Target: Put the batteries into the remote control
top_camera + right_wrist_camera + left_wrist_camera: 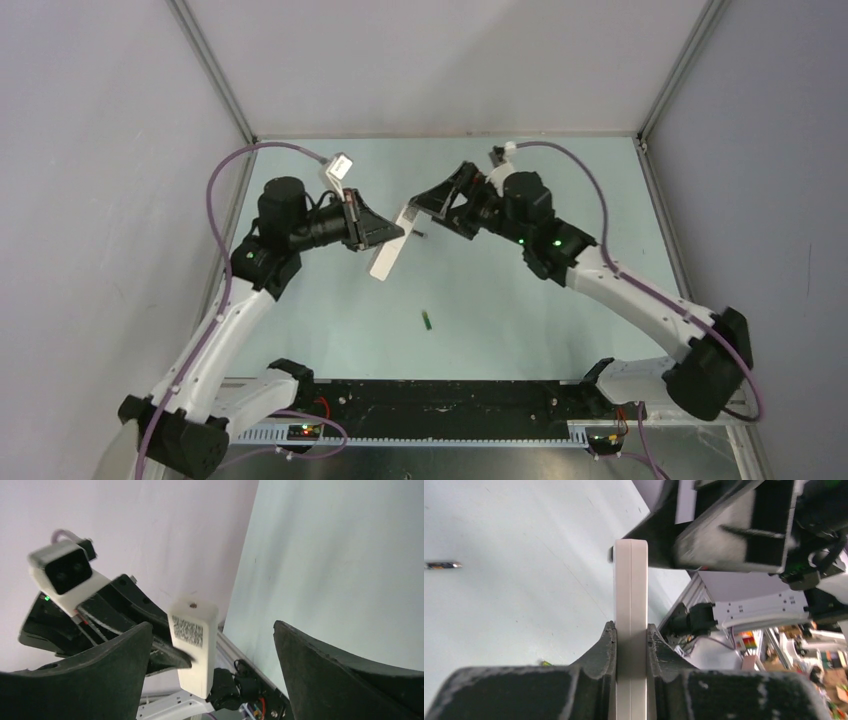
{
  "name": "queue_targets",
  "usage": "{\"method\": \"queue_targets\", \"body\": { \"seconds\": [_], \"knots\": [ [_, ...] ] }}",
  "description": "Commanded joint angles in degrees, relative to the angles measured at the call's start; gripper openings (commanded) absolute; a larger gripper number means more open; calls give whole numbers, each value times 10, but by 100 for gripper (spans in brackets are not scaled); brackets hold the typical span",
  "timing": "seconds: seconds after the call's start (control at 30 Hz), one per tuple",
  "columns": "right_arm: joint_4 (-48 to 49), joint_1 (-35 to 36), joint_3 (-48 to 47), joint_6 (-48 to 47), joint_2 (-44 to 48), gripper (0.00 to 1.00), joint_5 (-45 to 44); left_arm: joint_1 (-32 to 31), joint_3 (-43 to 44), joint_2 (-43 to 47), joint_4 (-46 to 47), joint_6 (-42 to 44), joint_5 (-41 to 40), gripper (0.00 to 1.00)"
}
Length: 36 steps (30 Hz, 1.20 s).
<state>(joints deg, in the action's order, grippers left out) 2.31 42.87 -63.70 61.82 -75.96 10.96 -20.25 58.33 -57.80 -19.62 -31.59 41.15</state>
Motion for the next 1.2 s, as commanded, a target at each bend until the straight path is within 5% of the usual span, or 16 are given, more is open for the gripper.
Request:
{"method": "queue_targets", "body": {
  "seconds": [0.0,0.2,0.4,0.53,0.97,1.1,1.17],
  "knots": [
    [-87,-10,-40,-90,75,95,-73,-5,9,47,22,-58,-93,0],
    [-110,76,-43,-203,122,93,-166,-4,26,60,22,-147,-165,0],
    [-147,189,-110,-256,74,91,-262,-4,44,60,23,-195,-191,0],
    [-162,239,-134,-252,35,90,-345,-6,44,64,23,-183,-192,0],
    [-184,284,-218,-241,-66,80,-374,-32,43,78,23,-123,-212,0],
    [-199,286,-234,-230,-85,63,-373,-37,41,82,23,-111,-216,0],
    [-206,285,-237,-225,-89,45,-370,-38,41,83,22,-108,-219,0]
  ]
}}
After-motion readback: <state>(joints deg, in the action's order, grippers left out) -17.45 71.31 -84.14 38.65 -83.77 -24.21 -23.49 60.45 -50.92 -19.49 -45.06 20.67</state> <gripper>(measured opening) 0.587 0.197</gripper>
